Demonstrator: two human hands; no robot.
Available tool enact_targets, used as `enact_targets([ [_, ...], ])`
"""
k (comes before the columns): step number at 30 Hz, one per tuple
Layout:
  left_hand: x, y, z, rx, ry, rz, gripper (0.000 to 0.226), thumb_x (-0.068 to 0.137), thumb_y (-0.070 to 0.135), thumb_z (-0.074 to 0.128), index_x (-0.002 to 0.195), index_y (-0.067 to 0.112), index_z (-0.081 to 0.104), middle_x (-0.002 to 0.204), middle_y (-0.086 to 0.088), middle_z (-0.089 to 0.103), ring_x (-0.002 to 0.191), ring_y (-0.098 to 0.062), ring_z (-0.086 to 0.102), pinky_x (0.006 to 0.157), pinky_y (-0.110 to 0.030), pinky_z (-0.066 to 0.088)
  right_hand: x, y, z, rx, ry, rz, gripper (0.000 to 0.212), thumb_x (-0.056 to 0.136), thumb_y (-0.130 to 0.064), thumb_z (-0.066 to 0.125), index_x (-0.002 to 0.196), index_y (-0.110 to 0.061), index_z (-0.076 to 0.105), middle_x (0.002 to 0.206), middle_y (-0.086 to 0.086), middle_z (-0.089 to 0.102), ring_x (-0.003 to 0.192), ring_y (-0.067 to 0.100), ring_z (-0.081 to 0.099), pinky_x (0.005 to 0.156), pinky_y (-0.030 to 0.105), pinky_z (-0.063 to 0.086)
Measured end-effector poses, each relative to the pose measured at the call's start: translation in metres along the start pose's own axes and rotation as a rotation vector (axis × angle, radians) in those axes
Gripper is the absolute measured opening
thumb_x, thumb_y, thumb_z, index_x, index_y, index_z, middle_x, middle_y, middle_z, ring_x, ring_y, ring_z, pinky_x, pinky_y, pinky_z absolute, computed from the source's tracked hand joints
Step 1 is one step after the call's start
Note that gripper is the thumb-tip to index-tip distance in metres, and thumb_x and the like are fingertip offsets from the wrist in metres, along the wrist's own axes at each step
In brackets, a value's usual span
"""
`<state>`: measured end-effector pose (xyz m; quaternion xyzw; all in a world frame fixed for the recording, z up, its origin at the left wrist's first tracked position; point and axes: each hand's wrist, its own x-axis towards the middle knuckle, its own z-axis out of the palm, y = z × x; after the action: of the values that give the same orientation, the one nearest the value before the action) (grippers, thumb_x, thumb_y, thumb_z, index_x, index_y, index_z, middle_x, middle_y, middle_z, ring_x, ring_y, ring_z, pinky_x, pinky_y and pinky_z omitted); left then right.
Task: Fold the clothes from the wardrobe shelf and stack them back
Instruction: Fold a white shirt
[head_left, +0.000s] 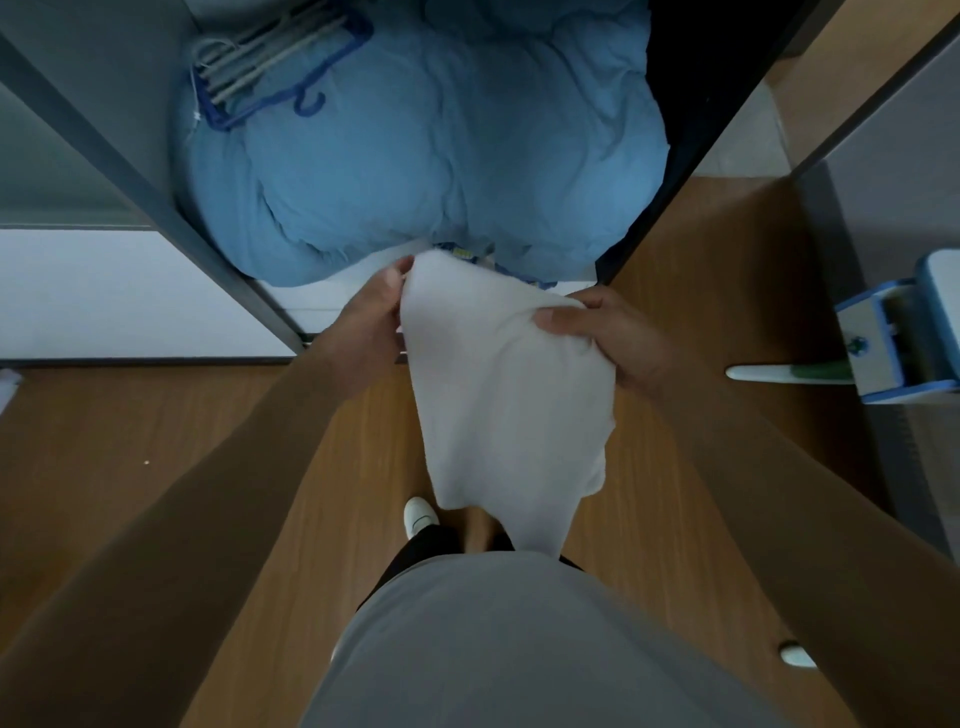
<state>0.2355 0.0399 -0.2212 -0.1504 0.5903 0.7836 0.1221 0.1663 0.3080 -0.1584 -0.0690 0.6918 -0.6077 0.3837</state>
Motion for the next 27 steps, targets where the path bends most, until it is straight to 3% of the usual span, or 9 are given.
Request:
enact_targets([
  [2, -0.005, -0.007, 0.003, 0.004, -0.154, 0.053, 0.072, 0.093, 0.05, 0.057, 0.152, 0.017, 0.034, 0.149, -0.01, 0.05, 0.136, -0.029, 0.049, 0.104, -0.043, 0.048, -0.001, -0.002, 0.0, 0.094, -0.011, 0.028, 0.031, 0.079, -0.022, 0.079, 0.102, -0.002, 0.073, 0.095, 0.011, 0.075, 0.084, 0.022, 0.071, 0.074, 0.029, 0.059],
  [4, -0.008, -0.01, 0.007, -0.002, -0.219, 0.01, 0.087, 0.076, 0.056, 0.078, 0.145, 0.017, 0.042, 0.143, -0.009, 0.057, 0.131, -0.026, 0.055, 0.101, -0.04, 0.05, -0.002, -0.006, 0.0, 0.17, -0.028, 0.062, 0.04, 0.075, -0.024, 0.076, 0.107, -0.001, 0.072, 0.097, 0.011, 0.075, 0.084, 0.022, 0.071, 0.073, 0.03, 0.058],
  [6, -0.007, -0.009, 0.011, 0.03, -0.24, -0.058, 0.082, 0.067, 0.057, 0.084, 0.136, 0.023, 0.053, 0.134, 0.0, 0.065, 0.125, -0.021, 0.06, 0.097, -0.036, 0.053, -0.003, -0.008, -0.001, 0.232, -0.086, 0.052, 0.02, 0.079, -0.021, 0.068, 0.09, -0.009, 0.078, 0.085, 0.007, 0.076, 0.074, 0.018, 0.072, 0.065, 0.025, 0.057],
  [9, -0.001, -0.009, 0.014, 0.012, -0.254, -0.079, 0.068, 0.067, 0.049, 0.087, 0.127, 0.03, 0.064, 0.129, 0.002, 0.068, 0.12, -0.02, 0.064, 0.09, -0.033, 0.056, -0.007, -0.013, -0.001, 0.261, -0.105, 0.069, 0.019, 0.08, -0.022, 0.065, 0.088, -0.011, 0.079, 0.085, 0.008, 0.076, 0.074, 0.019, 0.073, 0.064, 0.025, 0.058],
  [12, 0.004, -0.005, 0.02, 0.001, -0.173, -0.098, 0.05, 0.08, 0.036, 0.082, 0.126, 0.025, 0.066, 0.127, -0.003, 0.069, 0.117, -0.023, 0.066, 0.09, -0.038, 0.058, -0.009, -0.016, -0.007, 0.239, -0.03, 0.143, 0.024, 0.081, -0.034, 0.073, 0.095, -0.015, 0.081, 0.099, 0.009, 0.077, 0.087, 0.023, 0.075, 0.067, 0.03, 0.059],
  [15, 0.004, 0.003, 0.029, -0.031, -0.053, -0.162, 0.042, 0.085, 0.039, 0.074, 0.123, 0.022, 0.067, 0.118, -0.003, 0.073, 0.11, -0.024, 0.069, 0.084, -0.037, 0.059, -0.006, -0.013, -0.017, 0.393, 0.121, 0.195, 0.047, 0.08, -0.048, 0.077, 0.115, -0.016, 0.074, 0.115, 0.009, 0.074, 0.102, 0.026, 0.073, 0.072, 0.035, 0.06],
  [20, 0.003, 0.016, 0.035, -0.114, 0.121, -0.253, 0.04, 0.083, 0.047, 0.075, 0.115, 0.023, 0.07, 0.105, 0.0, 0.077, 0.093, -0.019, 0.075, 0.081, -0.037, 0.058, -0.002, 0.002, -0.016, 0.64, 0.107, 0.051, 0.056, 0.091, -0.055, 0.06, 0.132, -0.017, 0.063, 0.133, 0.008, 0.065, 0.123, 0.025, 0.062, 0.092, 0.04, 0.056],
  [23, 0.004, 0.02, 0.029, -0.215, 0.167, -0.305, 0.04, 0.083, 0.047, 0.074, 0.113, 0.021, 0.076, 0.111, -0.005, 0.076, 0.098, -0.024, 0.074, 0.079, -0.037, 0.059, 0.0, 0.019, 0.0, 0.477, 0.016, 0.047, 0.034, 0.092, -0.032, 0.066, 0.124, -0.02, 0.062, 0.126, 0.001, 0.07, 0.118, 0.02, 0.065, 0.091, 0.036, 0.057],
  [27, 0.003, 0.023, 0.017, -0.25, 0.203, -0.293, 0.035, 0.09, 0.048, 0.067, 0.111, 0.022, 0.076, 0.116, -0.006, 0.074, 0.098, -0.023, 0.074, 0.068, -0.032, 0.061, 0.006, 0.027, 0.023, 0.067, 0.188, 0.034, 0.029, 0.081, -0.024, 0.081, 0.106, -0.027, 0.066, 0.099, -0.014, 0.077, 0.093, 0.004, 0.072, 0.073, 0.02, 0.057],
])
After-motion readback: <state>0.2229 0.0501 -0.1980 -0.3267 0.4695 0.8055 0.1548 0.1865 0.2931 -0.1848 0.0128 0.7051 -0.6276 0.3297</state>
